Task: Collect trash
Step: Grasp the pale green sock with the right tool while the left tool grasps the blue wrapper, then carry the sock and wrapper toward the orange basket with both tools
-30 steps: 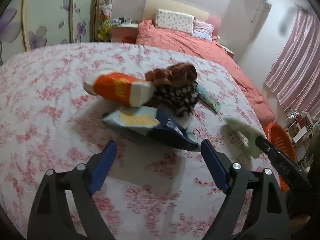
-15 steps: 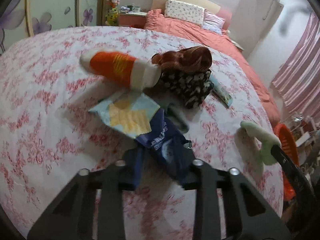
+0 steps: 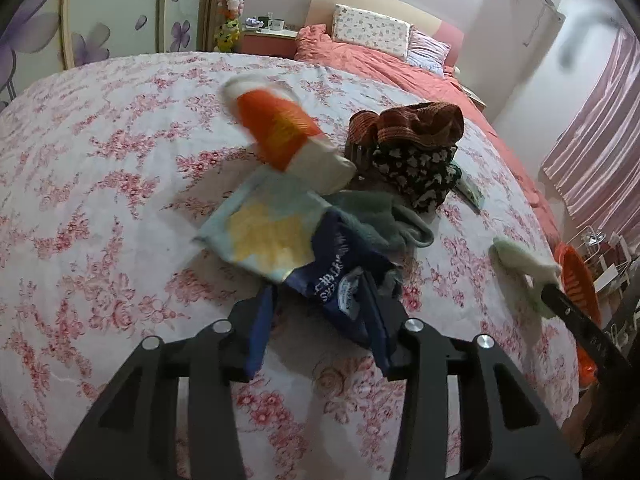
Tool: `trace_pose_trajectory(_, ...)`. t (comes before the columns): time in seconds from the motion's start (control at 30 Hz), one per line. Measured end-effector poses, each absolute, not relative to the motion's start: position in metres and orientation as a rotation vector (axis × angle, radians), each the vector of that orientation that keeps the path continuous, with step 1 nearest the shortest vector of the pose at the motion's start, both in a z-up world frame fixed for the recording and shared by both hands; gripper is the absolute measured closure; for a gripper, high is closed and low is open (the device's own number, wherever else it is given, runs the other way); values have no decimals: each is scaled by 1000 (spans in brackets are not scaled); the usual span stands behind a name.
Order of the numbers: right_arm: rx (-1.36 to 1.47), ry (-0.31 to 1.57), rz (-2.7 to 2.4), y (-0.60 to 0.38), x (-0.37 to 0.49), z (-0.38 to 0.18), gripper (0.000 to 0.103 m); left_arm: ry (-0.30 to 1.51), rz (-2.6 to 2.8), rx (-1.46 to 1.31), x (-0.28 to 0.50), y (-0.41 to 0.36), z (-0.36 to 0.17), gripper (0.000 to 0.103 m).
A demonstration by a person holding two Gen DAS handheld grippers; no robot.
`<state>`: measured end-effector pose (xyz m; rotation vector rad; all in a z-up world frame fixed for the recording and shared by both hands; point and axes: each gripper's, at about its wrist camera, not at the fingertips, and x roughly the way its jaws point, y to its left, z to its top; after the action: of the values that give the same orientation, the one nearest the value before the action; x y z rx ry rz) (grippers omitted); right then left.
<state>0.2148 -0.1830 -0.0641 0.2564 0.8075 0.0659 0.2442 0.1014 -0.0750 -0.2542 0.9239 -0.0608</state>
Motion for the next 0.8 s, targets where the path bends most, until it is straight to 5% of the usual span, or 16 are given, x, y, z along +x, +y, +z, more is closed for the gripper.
trace_pose_trajectory(0.07,256,805,69,-183,214,-63,99,923,-77,-268,246,101,-75,83)
trace_pose_trajectory(0.23,265,787,73,-186,211,-57,99,882,-98,-230,238,97,-67,92)
trace_pose_trajectory(0.8,303,621,72,-209,171,-2,99,769,-200,-118,204,41,-6,92)
